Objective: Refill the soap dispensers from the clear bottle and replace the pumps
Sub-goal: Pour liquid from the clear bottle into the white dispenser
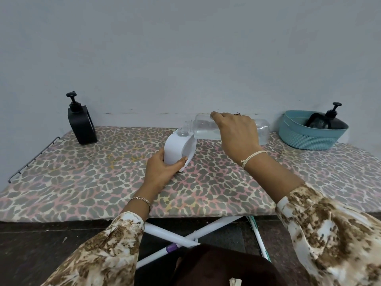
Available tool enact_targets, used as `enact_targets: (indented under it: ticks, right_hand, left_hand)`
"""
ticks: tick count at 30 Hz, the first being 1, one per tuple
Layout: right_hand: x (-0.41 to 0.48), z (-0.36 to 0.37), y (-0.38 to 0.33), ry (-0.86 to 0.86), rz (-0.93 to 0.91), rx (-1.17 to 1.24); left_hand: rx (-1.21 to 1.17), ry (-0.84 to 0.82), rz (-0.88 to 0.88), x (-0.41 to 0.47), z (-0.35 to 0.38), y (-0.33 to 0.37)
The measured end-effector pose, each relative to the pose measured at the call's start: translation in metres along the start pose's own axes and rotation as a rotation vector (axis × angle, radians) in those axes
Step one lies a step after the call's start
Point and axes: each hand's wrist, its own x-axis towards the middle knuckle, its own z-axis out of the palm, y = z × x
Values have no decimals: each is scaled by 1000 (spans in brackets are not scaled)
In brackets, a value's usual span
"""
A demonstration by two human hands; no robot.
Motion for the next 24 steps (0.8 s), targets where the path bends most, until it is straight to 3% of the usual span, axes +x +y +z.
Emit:
enact_targets:
  ticks: [24]
  right_hand:
    - [1,-7,-2,-30,-11,-30]
  left_hand:
    - [-51,1,-21,-2,-1,8]
